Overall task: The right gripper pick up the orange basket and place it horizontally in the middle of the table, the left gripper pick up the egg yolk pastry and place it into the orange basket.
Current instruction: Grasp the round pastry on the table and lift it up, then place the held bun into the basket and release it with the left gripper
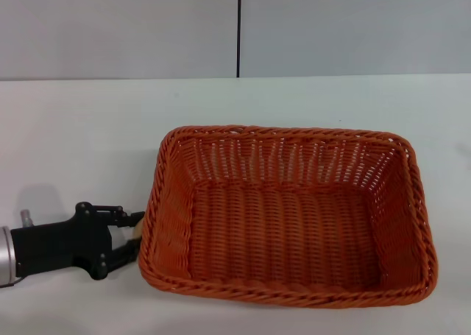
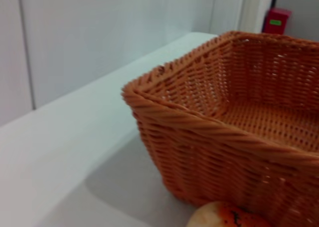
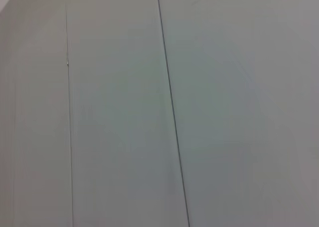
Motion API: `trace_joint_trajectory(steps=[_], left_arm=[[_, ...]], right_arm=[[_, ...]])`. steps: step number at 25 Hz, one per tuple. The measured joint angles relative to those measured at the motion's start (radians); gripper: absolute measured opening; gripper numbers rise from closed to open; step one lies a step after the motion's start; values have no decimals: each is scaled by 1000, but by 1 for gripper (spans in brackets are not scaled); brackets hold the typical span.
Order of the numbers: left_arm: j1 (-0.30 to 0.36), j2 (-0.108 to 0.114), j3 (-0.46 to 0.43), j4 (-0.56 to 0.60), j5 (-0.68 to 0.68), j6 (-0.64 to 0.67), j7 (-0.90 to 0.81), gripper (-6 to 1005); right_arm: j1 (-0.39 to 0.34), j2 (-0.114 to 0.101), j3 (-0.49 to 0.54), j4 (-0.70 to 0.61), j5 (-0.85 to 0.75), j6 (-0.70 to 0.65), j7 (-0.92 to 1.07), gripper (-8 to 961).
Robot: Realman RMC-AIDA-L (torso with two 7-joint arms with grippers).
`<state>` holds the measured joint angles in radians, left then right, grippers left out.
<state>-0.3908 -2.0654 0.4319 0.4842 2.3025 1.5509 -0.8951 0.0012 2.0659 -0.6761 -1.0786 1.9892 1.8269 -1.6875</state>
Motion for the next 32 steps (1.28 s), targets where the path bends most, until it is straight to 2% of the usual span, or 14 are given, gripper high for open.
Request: trace_joint_trajectory(steps=[7, 12, 13, 15, 18, 24, 27, 28, 29, 30, 32], left_arm=[[33, 3, -8, 20, -112, 1, 16, 304], [83, 5, -10, 81, -261, 16, 14, 206], [102, 6, -10, 97, -340, 54, 10, 193], [107, 7, -10, 99, -372, 77, 10, 168], [111, 8, -10, 100, -461, 182, 9, 137], [82, 4, 7, 89, -526, 336, 6, 90], [28, -3, 108, 43, -527, 384, 3, 70], [7, -4, 165, 25, -525, 372, -2, 86], [7, -4, 165, 25, -525, 372, -2, 102], [-8, -7, 224, 22, -525, 348, -14, 118], [-15, -8, 257, 21, -526, 334, -23, 151]], right_arm=[[1, -9, 1, 14, -2, 0, -4, 556], [-1, -10, 2, 16, -2, 0, -5, 560], [0, -10, 5, 16, -2, 0, -6, 560], [0, -10, 6, 17, -2, 0, -6, 562], [5, -13, 10, 26, -2, -1, -9, 564], [21, -25, 11, 66, -3, 0, -10, 567], [21, -26, 11, 68, -3, 0, -11, 569], [18, -26, 11, 68, -3, 0, -11, 570], [18, -26, 11, 68, -3, 0, -11, 571], [17, -27, 11, 68, -3, 0, -11, 571], [14, -29, 12, 70, -3, 0, -11, 573]])
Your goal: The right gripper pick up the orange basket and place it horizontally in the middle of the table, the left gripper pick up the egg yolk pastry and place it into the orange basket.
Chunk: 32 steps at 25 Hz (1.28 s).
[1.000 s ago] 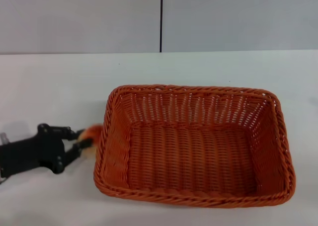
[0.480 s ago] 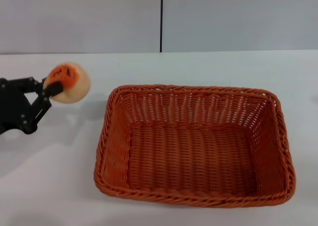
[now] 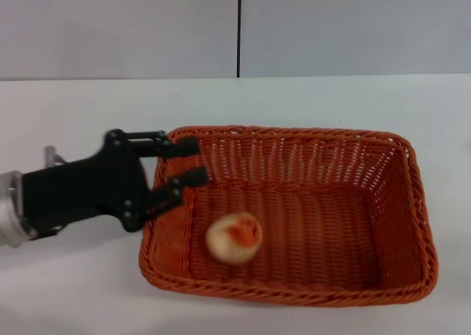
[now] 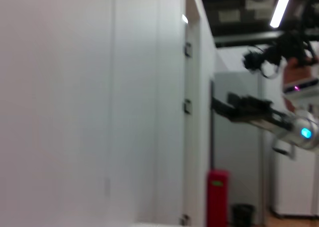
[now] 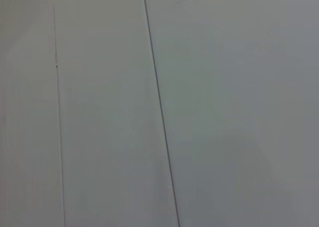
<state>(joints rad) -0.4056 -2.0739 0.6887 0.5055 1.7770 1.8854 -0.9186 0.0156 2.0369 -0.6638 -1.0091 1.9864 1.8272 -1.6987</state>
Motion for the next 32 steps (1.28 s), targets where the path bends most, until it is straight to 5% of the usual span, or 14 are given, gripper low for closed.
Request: trace_joint_trajectory(steps=[4, 9, 11, 12, 13, 15, 16, 21, 23, 26, 32], left_arm=[[-15, -4, 55, -1, -3, -23, -27, 246], [18, 9, -15, 0, -48, -35, -42, 483], [72, 14, -180, 16, -65, -34, -44, 580], [72, 14, -180, 16, -65, -34, -44, 628], [109, 15, -294, 29, -69, -30, -49, 676], [133, 16, -374, 35, -72, -28, -52, 710], [172, 17, -500, 42, -74, -27, -55, 727], [254, 16, -712, 32, -74, -16, -47, 779], [254, 16, -712, 32, -74, -16, -47, 779], [325, 15, -857, -17, -76, -20, -32, 779], [363, 14, -907, -76, -76, -25, 4, 779]], right_arm=[[-3, -7, 1, 18, 0, 0, -4, 575], [-2, -11, 12, 36, -5, 1, -19, 578], [5, -10, 37, 58, -14, 0, -26, 580], [5, -10, 37, 58, -14, 0, -26, 580], [7, -9, 57, 71, -16, -4, -32, 581], [13, -1, 103, 108, -18, -11, -61, 582], [21, 14, 173, 159, -21, -32, -104, 583], [40, 38, 394, 358, -24, -128, -285, 586], [45, 37, 432, 411, -25, -138, -349, 588], [57, 37, 486, 488, -48, -213, -472, 589], [80, 38, 509, 551, -74, -252, -564, 593]])
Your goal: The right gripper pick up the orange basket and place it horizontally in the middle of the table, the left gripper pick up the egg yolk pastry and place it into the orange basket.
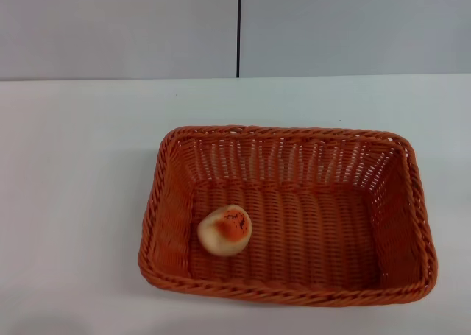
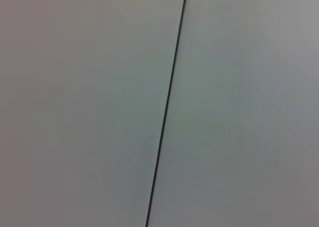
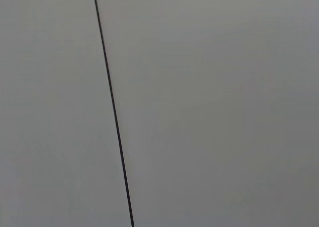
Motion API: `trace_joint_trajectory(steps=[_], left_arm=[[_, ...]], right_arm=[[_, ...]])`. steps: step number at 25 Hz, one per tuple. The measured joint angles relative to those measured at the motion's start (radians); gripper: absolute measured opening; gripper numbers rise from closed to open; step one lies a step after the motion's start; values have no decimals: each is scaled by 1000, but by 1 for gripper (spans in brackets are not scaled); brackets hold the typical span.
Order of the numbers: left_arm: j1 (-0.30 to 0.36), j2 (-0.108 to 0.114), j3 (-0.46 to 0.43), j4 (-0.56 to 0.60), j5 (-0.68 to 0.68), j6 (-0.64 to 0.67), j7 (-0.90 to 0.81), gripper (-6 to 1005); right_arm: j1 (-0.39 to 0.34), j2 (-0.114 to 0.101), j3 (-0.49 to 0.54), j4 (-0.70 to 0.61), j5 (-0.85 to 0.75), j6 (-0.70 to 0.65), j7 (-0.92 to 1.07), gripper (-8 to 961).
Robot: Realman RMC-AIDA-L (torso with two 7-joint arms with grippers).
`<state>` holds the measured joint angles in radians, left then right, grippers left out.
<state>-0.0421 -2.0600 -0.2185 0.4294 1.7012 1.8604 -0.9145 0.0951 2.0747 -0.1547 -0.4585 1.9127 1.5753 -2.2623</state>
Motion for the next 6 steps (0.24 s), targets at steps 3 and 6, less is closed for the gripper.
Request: trace_joint_trajectory(steps=[3, 6], left_arm=[[15, 0, -4, -39, 5, -4, 19, 779], [18, 0, -1, -66, 9, -13, 37, 779]], right_arm=[[16, 2, 22, 49, 1, -1, -65, 669], [35, 2, 41, 100, 4, -2, -125, 782]])
